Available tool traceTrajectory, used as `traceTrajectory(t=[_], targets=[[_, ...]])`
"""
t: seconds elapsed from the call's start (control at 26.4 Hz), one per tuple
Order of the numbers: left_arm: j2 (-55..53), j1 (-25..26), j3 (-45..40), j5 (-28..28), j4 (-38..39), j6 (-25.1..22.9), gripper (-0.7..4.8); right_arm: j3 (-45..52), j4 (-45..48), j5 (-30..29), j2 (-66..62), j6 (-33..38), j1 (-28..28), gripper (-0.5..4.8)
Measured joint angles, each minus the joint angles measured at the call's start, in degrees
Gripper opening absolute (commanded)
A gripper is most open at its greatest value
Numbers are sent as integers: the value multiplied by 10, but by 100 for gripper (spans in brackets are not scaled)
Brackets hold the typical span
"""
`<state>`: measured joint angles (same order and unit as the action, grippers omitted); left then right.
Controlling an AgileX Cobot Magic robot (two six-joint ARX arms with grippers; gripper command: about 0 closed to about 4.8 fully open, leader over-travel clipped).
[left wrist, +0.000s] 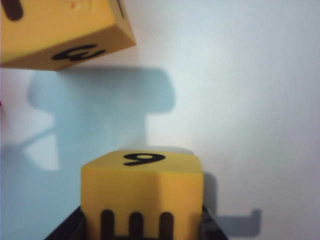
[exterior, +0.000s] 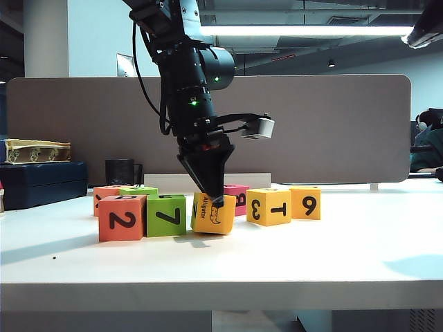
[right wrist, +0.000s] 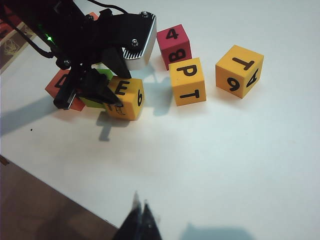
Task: Select the appropriate blocks from the scattered letter blocks on the table and arrange them in a row to spell out "DEEP".
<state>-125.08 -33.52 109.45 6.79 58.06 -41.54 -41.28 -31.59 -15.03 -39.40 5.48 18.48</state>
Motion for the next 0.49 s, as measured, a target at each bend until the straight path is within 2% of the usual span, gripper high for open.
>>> traceTrajectory(t=[0.27,0.49], targets=[[0,0,0,-11,-3,0,241,0,0,0,0,0,0,-5],[-2,0,0,-51,-21,7,241,0,0,0,-1,0,0,-5]])
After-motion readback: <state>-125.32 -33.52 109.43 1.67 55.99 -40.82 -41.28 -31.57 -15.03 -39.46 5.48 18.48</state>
